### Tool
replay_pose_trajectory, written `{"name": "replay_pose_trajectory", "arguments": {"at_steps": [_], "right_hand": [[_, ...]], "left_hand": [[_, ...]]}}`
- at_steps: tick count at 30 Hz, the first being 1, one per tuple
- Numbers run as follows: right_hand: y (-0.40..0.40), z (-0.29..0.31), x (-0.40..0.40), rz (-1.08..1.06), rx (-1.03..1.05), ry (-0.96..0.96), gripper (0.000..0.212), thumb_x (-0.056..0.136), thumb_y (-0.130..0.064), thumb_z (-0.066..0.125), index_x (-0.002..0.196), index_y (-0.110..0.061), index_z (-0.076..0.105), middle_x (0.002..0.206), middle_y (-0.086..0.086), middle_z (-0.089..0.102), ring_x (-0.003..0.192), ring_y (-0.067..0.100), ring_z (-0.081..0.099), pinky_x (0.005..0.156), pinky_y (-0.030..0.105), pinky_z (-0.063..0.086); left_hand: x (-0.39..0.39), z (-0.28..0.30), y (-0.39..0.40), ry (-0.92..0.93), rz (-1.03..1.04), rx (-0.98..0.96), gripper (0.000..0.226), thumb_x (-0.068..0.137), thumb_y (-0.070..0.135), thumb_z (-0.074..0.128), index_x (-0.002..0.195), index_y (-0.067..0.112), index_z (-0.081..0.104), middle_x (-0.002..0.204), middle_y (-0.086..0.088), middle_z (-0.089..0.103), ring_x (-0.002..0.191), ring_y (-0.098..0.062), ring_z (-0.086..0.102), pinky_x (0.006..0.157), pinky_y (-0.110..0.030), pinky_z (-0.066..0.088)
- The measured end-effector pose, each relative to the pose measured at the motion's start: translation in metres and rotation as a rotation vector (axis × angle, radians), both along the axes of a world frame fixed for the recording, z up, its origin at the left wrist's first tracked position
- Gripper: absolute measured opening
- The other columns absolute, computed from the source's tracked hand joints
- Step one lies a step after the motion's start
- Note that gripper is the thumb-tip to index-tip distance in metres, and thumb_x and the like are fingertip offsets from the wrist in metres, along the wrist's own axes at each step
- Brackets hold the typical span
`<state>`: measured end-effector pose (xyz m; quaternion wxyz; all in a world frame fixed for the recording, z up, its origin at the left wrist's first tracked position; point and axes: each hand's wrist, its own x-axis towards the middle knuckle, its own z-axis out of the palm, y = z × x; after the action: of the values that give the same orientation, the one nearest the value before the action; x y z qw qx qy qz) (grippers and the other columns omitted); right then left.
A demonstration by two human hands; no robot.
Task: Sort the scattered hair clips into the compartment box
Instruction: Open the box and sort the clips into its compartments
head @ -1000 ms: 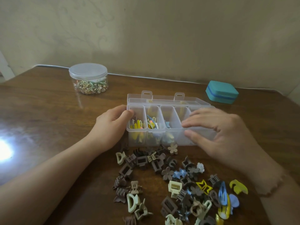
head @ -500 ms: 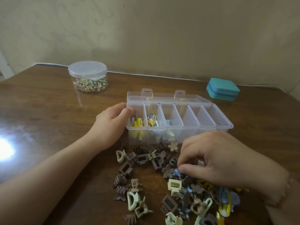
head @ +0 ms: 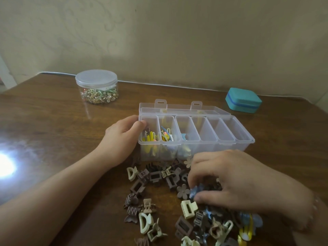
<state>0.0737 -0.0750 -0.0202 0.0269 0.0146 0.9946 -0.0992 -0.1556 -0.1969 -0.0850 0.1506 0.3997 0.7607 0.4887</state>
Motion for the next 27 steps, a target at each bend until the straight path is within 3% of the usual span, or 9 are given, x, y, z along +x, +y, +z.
{"name": "replay_pose_trajectory", "arguments": {"at_steps": [2, 5, 9, 13, 16, 18, 20, 24, 27], "right_hand": [[0.001, 0.003, -0.001, -0.040, -0.165, 0.078, 0.014, 0.081, -0.050, 0.065, 0.091, -0.041, 0.063, 0.092, -0.024, 0.060, 0.084, -0.004, 0.057, 0.064, 0.013, 0.044], [0.000, 0.006, -0.004, -0.149, -0.402, 0.366, 0.008, 0.077, -0.038, 0.069, 0.083, -0.037, 0.065, 0.083, -0.025, 0.063, 0.062, -0.002, 0.057, 0.049, 0.006, 0.039], [0.009, 0.002, -0.016, -0.390, -0.376, 0.701, 0.021, 0.078, -0.025, 0.076, 0.095, -0.033, 0.068, 0.076, -0.016, 0.068, 0.068, 0.008, 0.061, 0.052, 0.012, 0.045], [0.016, -0.002, -0.022, -0.463, -0.277, 0.687, 0.022, 0.081, -0.028, 0.074, 0.100, -0.035, 0.066, 0.079, -0.020, 0.068, 0.073, 0.006, 0.062, 0.062, 0.023, 0.054], [0.016, 0.006, -0.012, -0.401, -0.249, 0.659, 0.012, 0.081, -0.030, 0.072, 0.089, -0.037, 0.067, 0.075, -0.018, 0.067, 0.072, 0.007, 0.059, 0.058, 0.018, 0.050], [0.019, 0.015, 0.002, -0.339, -0.235, 0.507, 0.008, 0.079, -0.032, 0.072, 0.080, -0.038, 0.067, 0.075, -0.019, 0.067, 0.068, 0.007, 0.059, 0.055, 0.012, 0.046], [0.025, 0.023, 0.019, -0.275, -0.212, 0.213, 0.007, 0.078, -0.033, 0.073, 0.077, -0.038, 0.068, 0.080, -0.026, 0.065, 0.068, 0.003, 0.061, 0.055, 0.009, 0.045], [0.030, 0.032, 0.042, -0.261, -0.284, -0.400, 0.018, 0.079, -0.043, 0.073, 0.093, -0.050, 0.064, 0.081, -0.019, 0.066, 0.070, 0.002, 0.061, 0.062, 0.020, 0.051], [0.023, 0.030, 0.039, -0.253, -0.163, -0.535, 0.022, 0.078, -0.052, 0.071, 0.098, -0.052, 0.062, 0.081, -0.022, 0.064, 0.072, -0.001, 0.059, 0.069, 0.027, 0.052]], "left_hand": [[0.000, 0.000, 0.000, 0.004, -0.004, -0.004, 0.046, 0.082, 0.055, 0.034, 0.096, 0.030, 0.071, 0.101, 0.011, 0.073, 0.106, -0.013, 0.063, 0.102, -0.049, 0.045], [-0.001, 0.000, 0.000, 0.008, -0.004, -0.006, 0.050, 0.079, 0.059, 0.033, 0.096, 0.030, 0.071, 0.101, 0.011, 0.073, 0.106, -0.014, 0.063, 0.102, -0.049, 0.044], [0.000, 0.001, 0.000, 0.012, 0.003, -0.019, 0.056, 0.074, 0.064, 0.031, 0.097, 0.031, 0.071, 0.102, 0.011, 0.073, 0.107, -0.014, 0.062, 0.104, -0.050, 0.043], [0.001, 0.002, 0.000, 0.003, 0.012, -0.026, 0.054, 0.075, 0.062, 0.032, 0.097, 0.031, 0.071, 0.103, 0.011, 0.072, 0.109, -0.015, 0.062, 0.104, -0.050, 0.043], [0.001, 0.002, -0.001, -0.006, 0.007, -0.033, 0.047, 0.082, 0.055, 0.034, 0.101, 0.031, 0.070, 0.107, 0.011, 0.072, 0.111, -0.014, 0.061, 0.105, -0.050, 0.043], [0.001, 0.002, -0.001, -0.004, 0.010, -0.032, 0.049, 0.081, 0.055, 0.034, 0.102, 0.030, 0.071, 0.107, 0.012, 0.072, 0.111, -0.014, 0.061, 0.105, -0.049, 0.043], [0.002, 0.002, -0.001, -0.005, 0.004, -0.034, 0.052, 0.080, 0.058, 0.034, 0.103, 0.030, 0.071, 0.107, 0.012, 0.072, 0.110, -0.013, 0.061, 0.104, -0.048, 0.044], [0.002, 0.002, 0.000, -0.013, -0.002, -0.021, 0.048, 0.084, 0.051, 0.034, 0.106, 0.028, 0.069, 0.107, 0.012, 0.070, 0.108, -0.010, 0.061, 0.098, -0.040, 0.046], [0.002, 0.002, 0.001, -0.013, -0.012, -0.011, 0.047, 0.085, 0.049, 0.034, 0.107, 0.027, 0.069, 0.107, 0.011, 0.070, 0.105, -0.007, 0.061, 0.090, -0.032, 0.046]]}}
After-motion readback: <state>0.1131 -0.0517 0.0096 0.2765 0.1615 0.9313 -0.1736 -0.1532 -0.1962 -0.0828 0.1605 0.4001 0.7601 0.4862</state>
